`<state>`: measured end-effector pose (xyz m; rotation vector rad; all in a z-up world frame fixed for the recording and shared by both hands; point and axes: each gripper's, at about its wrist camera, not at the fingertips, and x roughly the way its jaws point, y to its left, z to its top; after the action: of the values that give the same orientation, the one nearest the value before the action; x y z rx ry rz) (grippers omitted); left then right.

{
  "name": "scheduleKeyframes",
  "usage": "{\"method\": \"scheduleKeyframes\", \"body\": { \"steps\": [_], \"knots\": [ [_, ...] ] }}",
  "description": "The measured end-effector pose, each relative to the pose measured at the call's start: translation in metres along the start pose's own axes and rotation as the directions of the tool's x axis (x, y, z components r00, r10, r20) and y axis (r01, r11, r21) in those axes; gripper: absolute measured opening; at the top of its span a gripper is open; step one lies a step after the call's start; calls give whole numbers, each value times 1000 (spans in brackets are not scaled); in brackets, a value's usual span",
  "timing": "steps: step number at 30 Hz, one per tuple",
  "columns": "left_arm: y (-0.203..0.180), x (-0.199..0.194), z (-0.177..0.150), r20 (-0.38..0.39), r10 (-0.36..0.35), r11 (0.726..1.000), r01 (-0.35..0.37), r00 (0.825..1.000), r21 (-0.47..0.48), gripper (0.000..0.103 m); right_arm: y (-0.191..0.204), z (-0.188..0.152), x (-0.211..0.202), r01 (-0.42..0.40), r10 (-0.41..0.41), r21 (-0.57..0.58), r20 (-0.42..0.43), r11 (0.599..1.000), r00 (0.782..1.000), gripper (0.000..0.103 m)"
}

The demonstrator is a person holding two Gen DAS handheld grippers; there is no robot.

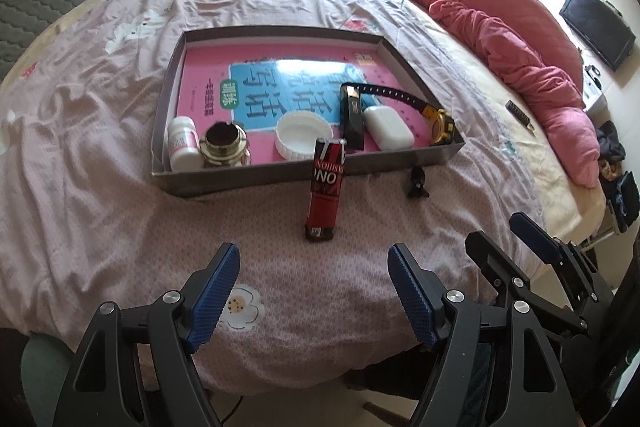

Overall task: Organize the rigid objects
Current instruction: 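Withdraw both tools from the box toward the red can and black clip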

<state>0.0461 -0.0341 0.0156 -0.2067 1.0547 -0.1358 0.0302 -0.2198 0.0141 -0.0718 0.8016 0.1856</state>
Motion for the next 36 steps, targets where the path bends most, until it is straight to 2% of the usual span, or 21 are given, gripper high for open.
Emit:
{"method": "scheduleKeyframes", "body": {
  "steps": [17, 26, 36],
  "knots": [
    [7, 24, -6, -46, 18, 1000, -19, 999, -20, 78, -3, -1, 18, 0, 2, 29, -42, 1000, 999, 63],
    [9, 45, 9, -66, 18, 999, -20, 998, -38, 78, -9, 2, 36, 26, -22, 48, -80, 998, 997, 63],
    [4, 69, 30, -91, 31, 997, -37, 995, -66, 78, -10, 5, 60, 20, -16, 35, -117, 999, 993, 63]
  ]
}}
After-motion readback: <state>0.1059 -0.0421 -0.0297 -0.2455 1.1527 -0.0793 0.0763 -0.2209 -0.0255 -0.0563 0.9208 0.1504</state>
